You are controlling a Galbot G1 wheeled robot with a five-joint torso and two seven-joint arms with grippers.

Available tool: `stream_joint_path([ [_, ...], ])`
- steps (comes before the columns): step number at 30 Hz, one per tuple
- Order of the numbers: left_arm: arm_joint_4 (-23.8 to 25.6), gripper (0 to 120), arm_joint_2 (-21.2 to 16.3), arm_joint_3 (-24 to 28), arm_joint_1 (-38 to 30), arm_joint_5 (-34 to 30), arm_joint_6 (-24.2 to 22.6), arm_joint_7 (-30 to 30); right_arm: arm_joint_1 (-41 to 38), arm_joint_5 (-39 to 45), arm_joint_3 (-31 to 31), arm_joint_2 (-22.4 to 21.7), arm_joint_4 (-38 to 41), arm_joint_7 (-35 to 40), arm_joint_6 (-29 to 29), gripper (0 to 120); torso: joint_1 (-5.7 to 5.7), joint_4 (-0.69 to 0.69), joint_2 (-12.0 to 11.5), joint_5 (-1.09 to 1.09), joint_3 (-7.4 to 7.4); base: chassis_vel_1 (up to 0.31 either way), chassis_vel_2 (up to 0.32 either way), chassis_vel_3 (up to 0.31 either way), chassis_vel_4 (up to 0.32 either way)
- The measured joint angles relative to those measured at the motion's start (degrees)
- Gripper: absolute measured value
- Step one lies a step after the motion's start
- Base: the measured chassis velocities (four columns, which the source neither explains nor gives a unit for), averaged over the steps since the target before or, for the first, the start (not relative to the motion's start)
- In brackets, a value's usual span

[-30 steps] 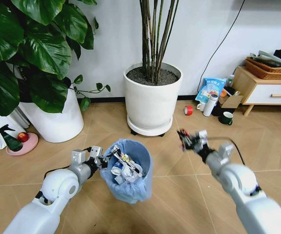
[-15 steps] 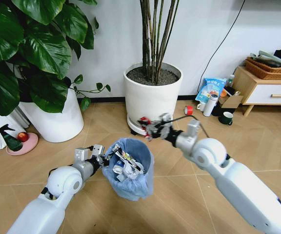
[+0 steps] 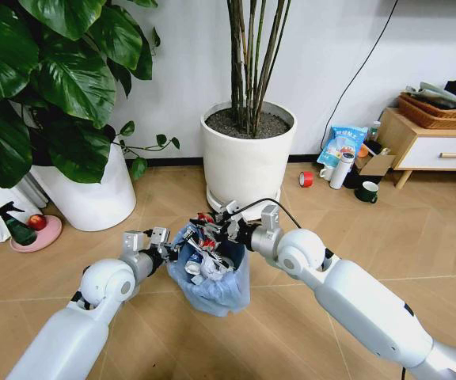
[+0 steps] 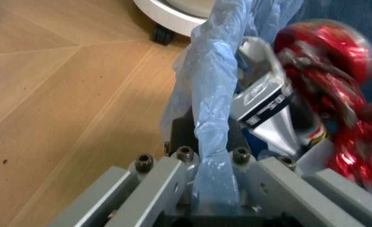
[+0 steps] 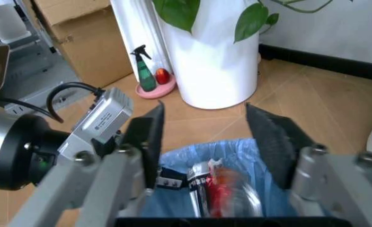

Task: Pick up the trash bin and place the garbage on the floor into it.

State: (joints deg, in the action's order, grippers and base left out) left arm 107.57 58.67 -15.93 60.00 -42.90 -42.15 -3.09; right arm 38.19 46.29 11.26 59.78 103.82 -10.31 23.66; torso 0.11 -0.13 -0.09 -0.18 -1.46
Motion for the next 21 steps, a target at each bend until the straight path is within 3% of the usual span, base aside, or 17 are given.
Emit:
stream_joint_path([
  [7, 0.3, 0, 0.3, -0.6, 0.1, 0.0, 0.0, -0.1, 1.4, 0.0, -1.9, -0.2, 0.9, 1.5, -0.1, 76, 0.0, 0.0, 0.0, 0.0, 0.0, 0.0, 0.0, 0.0, 0.0],
  [12, 1.6, 0, 0.2, -2.6, 1.5, 0.0, 0.0, -0.3, 5.9, 0.0, -8.8, -0.9, 2.1, 6.4, -0.8, 97, -0.01, 0.0, 0.0, 0.01, 0.0, 0.0, 0.0, 0.0, 0.0],
  [21, 3.7, 0, -0.1, -4.5, 3.4, 0.0, 0.0, -0.6, 14.4, -3.2, -19.6, -2.2, 3.8, 13.8, -2.8, 100, -0.01, 0.0, 0.0, 0.01, 0.01, 0.0, 0.0, 0.0, 0.0],
])
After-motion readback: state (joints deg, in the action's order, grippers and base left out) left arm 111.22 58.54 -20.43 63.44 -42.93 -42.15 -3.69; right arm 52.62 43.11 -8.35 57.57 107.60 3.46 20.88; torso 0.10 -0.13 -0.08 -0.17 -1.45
